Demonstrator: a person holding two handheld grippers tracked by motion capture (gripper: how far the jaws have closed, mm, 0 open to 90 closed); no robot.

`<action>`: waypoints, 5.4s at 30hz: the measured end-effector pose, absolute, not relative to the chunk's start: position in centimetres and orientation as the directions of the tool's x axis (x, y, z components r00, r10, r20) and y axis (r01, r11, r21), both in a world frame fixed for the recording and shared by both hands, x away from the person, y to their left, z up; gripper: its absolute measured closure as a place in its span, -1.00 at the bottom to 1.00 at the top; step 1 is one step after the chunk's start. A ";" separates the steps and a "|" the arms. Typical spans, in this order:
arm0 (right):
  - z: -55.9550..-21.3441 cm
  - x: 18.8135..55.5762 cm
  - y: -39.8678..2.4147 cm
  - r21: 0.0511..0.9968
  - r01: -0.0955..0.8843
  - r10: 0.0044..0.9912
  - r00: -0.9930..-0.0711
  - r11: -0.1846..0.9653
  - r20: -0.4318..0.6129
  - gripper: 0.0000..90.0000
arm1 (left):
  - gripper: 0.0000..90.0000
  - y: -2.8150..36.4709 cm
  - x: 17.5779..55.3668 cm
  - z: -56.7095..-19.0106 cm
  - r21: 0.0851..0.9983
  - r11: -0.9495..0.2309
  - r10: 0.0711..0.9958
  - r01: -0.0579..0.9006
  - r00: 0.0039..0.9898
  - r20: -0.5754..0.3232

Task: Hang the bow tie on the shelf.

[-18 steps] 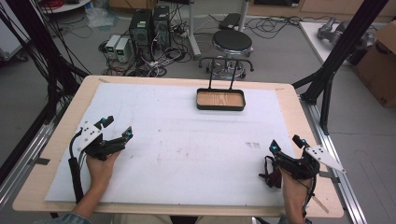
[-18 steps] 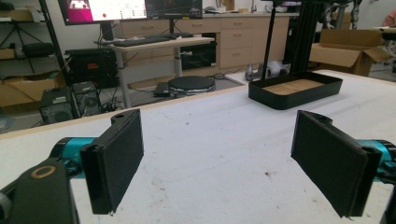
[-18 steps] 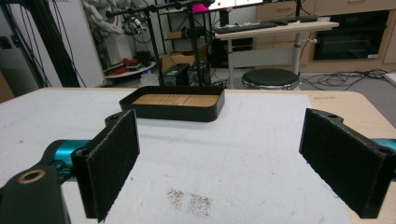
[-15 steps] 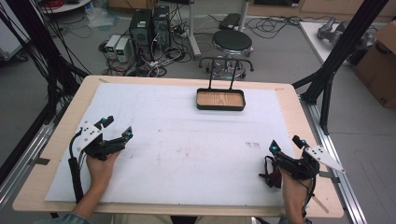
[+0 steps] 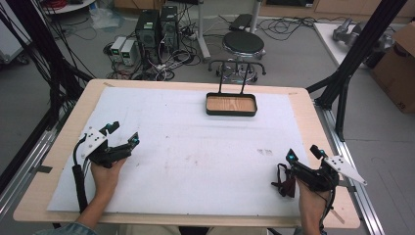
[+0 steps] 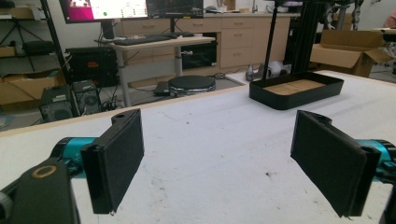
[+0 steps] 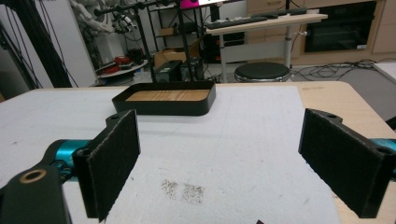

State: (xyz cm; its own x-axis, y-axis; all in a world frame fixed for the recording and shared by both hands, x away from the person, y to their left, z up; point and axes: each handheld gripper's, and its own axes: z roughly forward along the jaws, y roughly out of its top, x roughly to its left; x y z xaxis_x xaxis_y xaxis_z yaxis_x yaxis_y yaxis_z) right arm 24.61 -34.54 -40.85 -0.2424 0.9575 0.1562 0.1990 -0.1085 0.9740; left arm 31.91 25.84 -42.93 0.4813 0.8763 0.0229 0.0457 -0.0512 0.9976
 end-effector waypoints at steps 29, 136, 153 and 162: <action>-43.9 20.8 -36.6 0.940 0.325 0.976 -0.149 -0.105 0.161 -0.54 | -0.60 25.7 32.0 -43.1 0.997 -0.055 0.874 0.049 0.486 0.024; -29.1 47.2 -26.5 0.962 0.255 0.918 -0.396 0.099 0.010 0.71 | -0.58 25.7 32.1 -43.2 0.997 -0.049 0.866 0.063 0.500 0.011; -30.0 49.6 -28.4 0.955 0.298 0.956 -0.279 -0.002 0.088 0.71 | -0.58 25.8 32.0 -43.2 0.996 -0.055 0.864 0.065 0.504 0.015; -30.7 49.8 -28.6 0.939 0.344 0.960 -0.261 -0.005 0.101 0.71 | -0.58 25.8 32.0 -43.2 0.996 -0.054 0.863 0.066 0.505 0.013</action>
